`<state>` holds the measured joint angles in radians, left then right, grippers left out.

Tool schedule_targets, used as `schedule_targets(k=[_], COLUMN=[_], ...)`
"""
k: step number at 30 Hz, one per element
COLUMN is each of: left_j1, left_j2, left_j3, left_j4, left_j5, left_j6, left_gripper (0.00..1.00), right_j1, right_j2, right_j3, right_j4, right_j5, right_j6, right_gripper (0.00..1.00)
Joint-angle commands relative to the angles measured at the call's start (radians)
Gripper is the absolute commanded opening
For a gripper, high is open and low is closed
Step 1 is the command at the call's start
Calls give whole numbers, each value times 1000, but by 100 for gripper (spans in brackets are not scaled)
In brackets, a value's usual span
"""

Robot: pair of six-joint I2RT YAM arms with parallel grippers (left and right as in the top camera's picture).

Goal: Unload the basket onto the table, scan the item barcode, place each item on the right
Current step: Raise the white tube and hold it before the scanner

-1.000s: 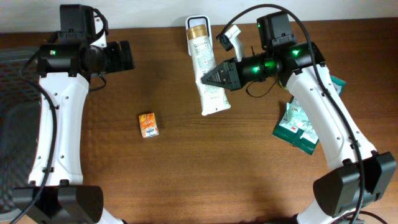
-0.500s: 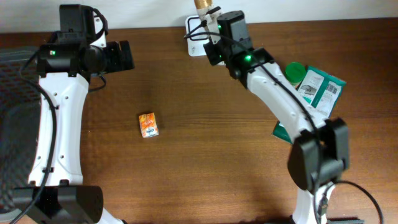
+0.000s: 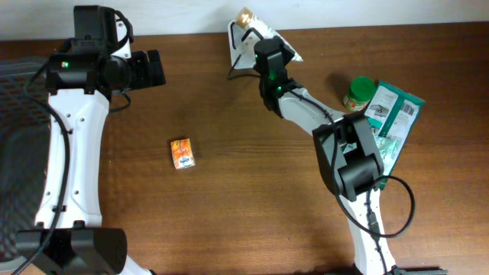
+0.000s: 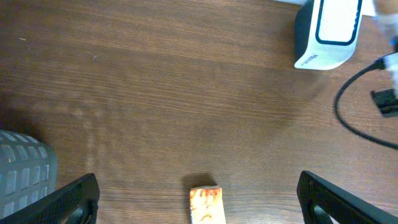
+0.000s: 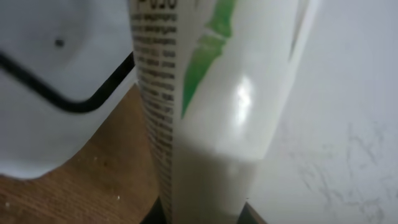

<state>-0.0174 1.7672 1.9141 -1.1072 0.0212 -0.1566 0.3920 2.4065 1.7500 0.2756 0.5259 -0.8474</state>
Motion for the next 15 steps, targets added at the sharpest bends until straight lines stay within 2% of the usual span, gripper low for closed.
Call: schedule_targets(k=[1,5,9,15], left_j1=[1,1,1,1], left_j2=[0,0,0,0], left_j3=[2,2,2,2], left_j4=[2,2,2,2], left_j5=[-3,-3,-3,-3], left_j6=[6,6,6,6], left_gripper=[99,99,99,99], right_j1=[8,19,37,45], right_j2=[-11,-11,-11,-11], right_j3=[17,17,17,18], right_j4=[29,29,54,133], right_j5=[36,28,-7,-19], right_j6=[-65,-67,-172,-239], right_gripper=[4,4,4,4])
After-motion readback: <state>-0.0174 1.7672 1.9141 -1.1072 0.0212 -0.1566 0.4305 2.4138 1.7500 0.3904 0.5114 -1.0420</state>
